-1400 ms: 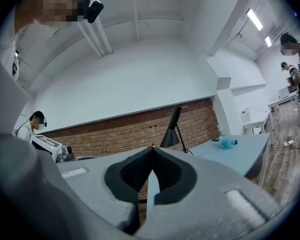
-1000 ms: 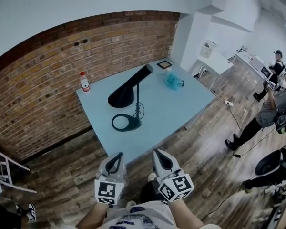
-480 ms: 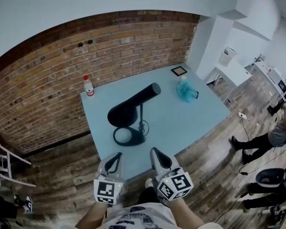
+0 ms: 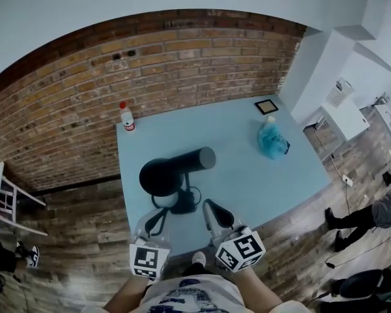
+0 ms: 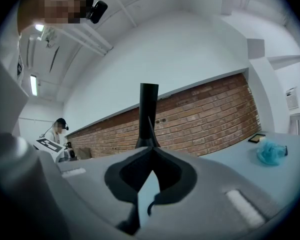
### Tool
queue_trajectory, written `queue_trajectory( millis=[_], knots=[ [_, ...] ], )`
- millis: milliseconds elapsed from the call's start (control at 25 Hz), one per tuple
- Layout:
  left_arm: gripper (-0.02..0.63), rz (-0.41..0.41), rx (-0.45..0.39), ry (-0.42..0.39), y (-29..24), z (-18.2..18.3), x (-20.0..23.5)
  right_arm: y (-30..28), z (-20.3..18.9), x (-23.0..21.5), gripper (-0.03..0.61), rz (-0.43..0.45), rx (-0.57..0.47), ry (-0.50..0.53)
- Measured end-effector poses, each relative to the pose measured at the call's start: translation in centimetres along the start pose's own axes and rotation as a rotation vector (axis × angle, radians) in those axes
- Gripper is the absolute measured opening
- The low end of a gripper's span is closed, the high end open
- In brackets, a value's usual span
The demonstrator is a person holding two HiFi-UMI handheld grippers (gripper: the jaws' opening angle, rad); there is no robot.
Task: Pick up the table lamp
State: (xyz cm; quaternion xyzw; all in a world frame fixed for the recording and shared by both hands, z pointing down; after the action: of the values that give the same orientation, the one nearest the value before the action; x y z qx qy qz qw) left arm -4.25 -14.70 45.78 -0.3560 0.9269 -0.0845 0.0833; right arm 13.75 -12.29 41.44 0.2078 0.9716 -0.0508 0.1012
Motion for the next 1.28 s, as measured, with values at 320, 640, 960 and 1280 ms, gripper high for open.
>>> queue_trajectory(
  millis=[320,640,960,1280],
  knots=[
    [-0.008,0.091,0.021,0.011,-3.3,-0.2,-1.5,-3.4,-0.7,-3.7,0.000,0.179,0.048,0.032],
    [-0.008,0.147,0.049,0.087,-4.3,-0.6,-2.3,-5.3,-1.3,-4.7,0.002,0.272,0.088,0.059],
    [-0.008,0.133,0.055,0.070,-5.4,-2.0,-2.2,-6.9,-2.1,-4.7,0.064,0.316,0.123,0.064],
    [-0.008,0.126,0.055,0.063,-5.9,-2.3,-1.7,-8.2,-2.7,-4.3,0.098,0.344,0.153,0.081]
  ],
)
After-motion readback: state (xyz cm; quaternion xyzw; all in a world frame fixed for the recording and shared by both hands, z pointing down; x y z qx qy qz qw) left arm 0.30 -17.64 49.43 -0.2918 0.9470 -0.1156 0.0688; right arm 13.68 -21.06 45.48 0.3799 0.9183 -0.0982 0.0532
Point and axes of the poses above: the fingertips, and each gripper's own axes: y backward along the fingers, x to its left, z out of its top, the point moved 7 cm from there along y, backward along the fingers, and after that the axes turned 2 degrees about x, right-handed, at the moved point
